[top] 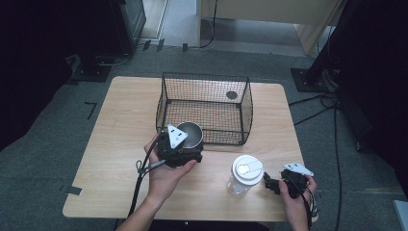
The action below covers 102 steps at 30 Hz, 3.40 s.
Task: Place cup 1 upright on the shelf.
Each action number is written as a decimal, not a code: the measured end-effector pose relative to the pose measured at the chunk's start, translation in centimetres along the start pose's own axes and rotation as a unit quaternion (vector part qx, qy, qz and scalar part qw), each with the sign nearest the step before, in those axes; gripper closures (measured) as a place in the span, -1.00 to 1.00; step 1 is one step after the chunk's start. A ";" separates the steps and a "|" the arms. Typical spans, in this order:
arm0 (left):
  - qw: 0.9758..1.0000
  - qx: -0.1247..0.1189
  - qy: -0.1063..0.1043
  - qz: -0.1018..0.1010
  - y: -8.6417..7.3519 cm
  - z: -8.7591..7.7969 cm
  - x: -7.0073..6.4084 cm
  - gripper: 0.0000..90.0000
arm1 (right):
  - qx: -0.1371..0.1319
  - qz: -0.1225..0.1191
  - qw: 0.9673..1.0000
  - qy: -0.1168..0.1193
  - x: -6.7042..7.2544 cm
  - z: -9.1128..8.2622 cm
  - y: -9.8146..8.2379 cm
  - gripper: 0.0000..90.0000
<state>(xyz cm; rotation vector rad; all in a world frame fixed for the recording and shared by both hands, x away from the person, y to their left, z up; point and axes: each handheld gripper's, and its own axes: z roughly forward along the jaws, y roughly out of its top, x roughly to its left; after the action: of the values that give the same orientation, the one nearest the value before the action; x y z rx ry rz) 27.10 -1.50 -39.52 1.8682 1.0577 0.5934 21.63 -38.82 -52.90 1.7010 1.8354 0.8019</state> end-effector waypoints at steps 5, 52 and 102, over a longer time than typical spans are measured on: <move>1.000 -0.009 -0.003 -0.001 1.0 -0.6 0.3 -0.83 | 0.000 0.000 1.000 0.000 0.0 0.0 0.0 -1.00; 0.999 -0.031 0.044 -0.011 7.5 3.9 4.6 -0.83 | 0.000 0.000 1.000 0.000 0.0 0.0 0.0 -1.00; 0.993 0.052 0.105 -0.001 5.3 13.7 5.8 -0.83 | 0.000 0.000 1.000 0.000 0.0 0.0 0.0 -1.00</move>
<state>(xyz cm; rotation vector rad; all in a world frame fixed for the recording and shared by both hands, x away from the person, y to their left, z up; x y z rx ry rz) 42.46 -4.12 -41.83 1.9251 1.2479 0.7579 21.64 -38.82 -52.90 1.7011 1.8343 0.8029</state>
